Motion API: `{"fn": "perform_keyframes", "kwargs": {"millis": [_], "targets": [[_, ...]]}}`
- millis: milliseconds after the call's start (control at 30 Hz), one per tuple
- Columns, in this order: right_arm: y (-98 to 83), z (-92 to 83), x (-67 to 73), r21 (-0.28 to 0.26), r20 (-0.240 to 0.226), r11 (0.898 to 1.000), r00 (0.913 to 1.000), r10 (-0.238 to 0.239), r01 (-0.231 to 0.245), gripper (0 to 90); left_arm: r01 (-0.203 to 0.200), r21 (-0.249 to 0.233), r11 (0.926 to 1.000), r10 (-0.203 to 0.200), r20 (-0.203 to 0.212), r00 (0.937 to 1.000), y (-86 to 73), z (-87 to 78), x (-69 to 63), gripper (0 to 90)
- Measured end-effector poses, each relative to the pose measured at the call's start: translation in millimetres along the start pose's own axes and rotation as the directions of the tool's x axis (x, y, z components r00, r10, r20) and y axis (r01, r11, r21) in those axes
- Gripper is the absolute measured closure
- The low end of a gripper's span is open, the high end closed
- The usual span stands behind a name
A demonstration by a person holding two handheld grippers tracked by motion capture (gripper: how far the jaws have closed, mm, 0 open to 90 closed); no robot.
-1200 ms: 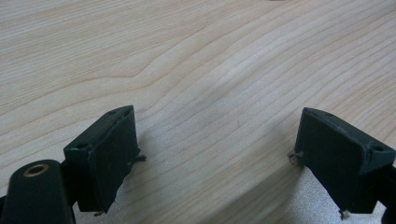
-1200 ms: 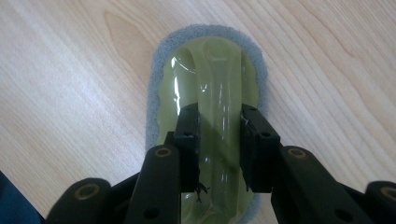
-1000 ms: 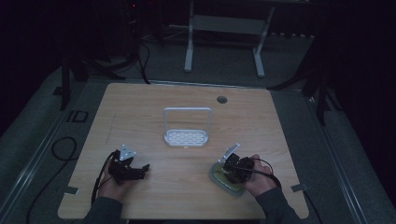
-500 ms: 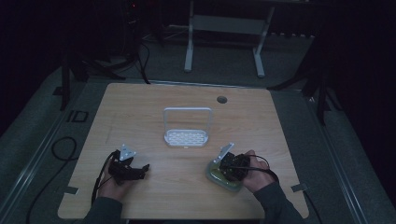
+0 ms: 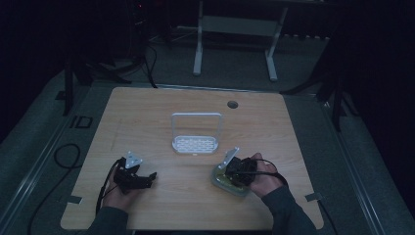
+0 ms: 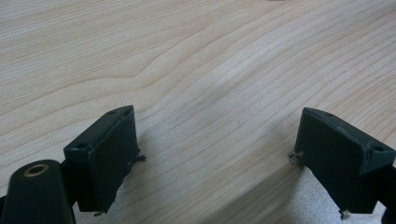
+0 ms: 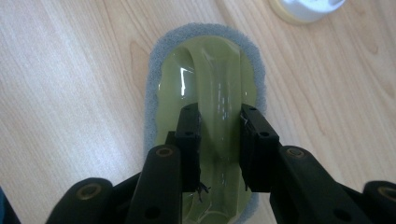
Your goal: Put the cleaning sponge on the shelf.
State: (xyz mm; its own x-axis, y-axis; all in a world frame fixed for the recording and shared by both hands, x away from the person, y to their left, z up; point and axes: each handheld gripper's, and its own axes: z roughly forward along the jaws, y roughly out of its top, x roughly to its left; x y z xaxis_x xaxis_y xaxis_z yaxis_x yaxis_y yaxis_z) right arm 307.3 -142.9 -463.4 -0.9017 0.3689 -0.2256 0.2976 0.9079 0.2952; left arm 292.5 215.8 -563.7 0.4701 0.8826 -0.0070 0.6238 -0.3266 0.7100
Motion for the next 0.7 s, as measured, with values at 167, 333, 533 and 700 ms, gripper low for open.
{"fn": "perform_keyframes", "kwargs": {"millis": [167,333,533,700], "targets": [[5.6,0.9,-1.9,-0.010,0.000,1.000,0.9999,-0.017,0.017,71.6,-0.001,0.000,1.0000,0.001,0.000,1.0000,0.0,0.0,0.0,13.2],[11.5,1.4,-3.0,-0.022,0.004,0.999,0.9991,-0.043,0.043,71.6,-0.001,0.000,1.0000,0.001,0.000,1.0000,0.0,0.0,0.1,13.2],[18.7,0.3,-2.0,-0.036,0.015,0.997,0.9979,-0.063,0.063,71.6,0.000,0.000,1.0000,0.000,0.000,1.0000,0.0,0.0,0.0,13.3],[23.6,-0.2,-2.4,-0.040,0.027,0.996,0.9970,-0.073,0.074,71.6,0.000,0.000,1.0000,0.000,0.000,1.0000,0.0,0.0,0.0,13.2]]}}
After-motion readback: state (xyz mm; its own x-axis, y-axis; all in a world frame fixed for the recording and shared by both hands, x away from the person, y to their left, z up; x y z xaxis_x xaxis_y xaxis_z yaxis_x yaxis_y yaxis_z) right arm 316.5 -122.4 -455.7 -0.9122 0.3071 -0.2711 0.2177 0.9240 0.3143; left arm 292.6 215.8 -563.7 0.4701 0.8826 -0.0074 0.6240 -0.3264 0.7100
